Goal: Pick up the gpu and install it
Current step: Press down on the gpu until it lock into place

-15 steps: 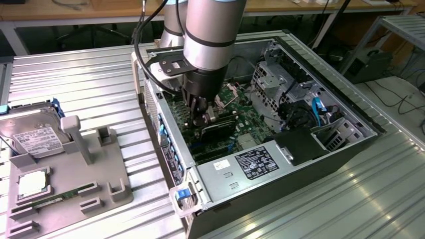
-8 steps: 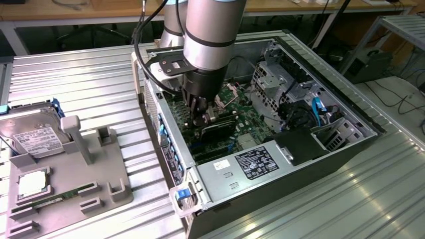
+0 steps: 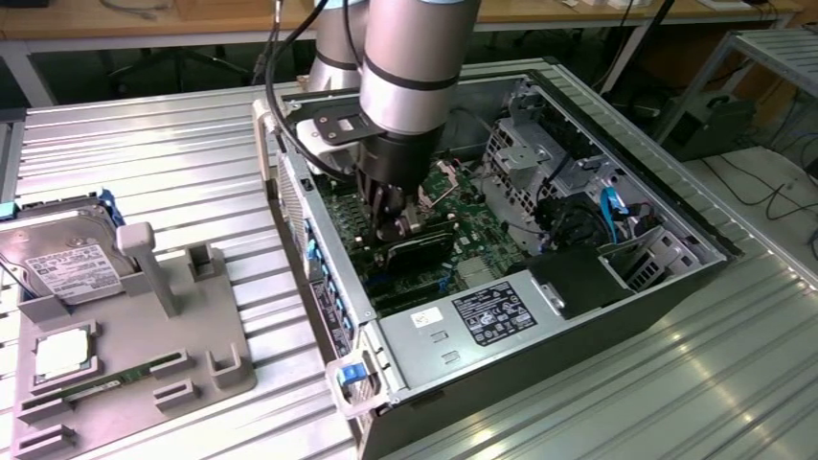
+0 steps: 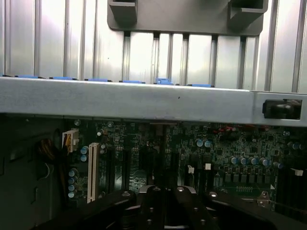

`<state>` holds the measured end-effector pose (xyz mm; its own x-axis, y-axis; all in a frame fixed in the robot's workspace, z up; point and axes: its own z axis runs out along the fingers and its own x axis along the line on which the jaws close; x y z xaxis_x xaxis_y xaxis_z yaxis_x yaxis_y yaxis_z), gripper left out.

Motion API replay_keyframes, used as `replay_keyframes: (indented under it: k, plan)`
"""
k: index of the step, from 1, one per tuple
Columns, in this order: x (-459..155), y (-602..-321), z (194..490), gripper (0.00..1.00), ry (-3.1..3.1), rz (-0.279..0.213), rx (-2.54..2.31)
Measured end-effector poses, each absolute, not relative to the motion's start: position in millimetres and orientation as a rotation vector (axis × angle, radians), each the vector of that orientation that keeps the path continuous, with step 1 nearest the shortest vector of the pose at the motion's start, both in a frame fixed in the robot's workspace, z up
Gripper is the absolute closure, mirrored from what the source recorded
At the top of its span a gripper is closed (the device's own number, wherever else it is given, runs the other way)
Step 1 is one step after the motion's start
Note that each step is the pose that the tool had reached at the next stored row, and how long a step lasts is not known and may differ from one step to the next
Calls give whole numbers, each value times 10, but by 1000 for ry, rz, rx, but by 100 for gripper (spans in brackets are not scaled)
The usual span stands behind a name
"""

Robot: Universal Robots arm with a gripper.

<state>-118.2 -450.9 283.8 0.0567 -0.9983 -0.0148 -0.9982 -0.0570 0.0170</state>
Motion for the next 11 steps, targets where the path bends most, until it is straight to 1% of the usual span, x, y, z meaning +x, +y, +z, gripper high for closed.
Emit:
replay_keyframes:
  k: [11]
  plan:
    - [-1102,-4507,2831,89,-2156,-35,2282]
